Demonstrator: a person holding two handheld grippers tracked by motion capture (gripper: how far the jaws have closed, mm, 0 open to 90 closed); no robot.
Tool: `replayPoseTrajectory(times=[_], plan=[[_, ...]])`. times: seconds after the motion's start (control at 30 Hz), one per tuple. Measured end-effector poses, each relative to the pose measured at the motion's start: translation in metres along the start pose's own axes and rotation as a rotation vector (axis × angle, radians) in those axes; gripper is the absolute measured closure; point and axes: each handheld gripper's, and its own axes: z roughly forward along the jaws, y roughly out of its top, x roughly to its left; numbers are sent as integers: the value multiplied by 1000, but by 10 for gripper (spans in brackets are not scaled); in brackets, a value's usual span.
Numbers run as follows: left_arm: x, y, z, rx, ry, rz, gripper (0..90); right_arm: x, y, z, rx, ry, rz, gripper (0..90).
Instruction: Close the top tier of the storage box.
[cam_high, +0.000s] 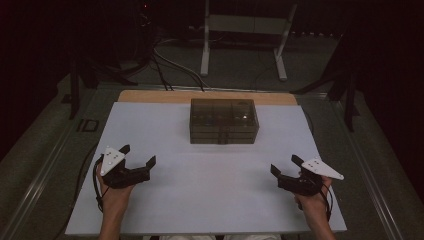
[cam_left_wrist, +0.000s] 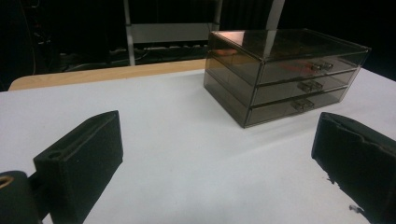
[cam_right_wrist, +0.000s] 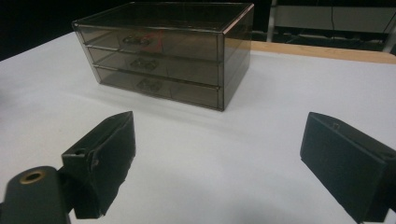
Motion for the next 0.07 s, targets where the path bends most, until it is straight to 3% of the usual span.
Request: replayPoseTrajectory(times=[0.07], plan=[[0, 0, 0, 3, 1, 2, 36, 0, -1, -2, -10, 0, 1, 105]])
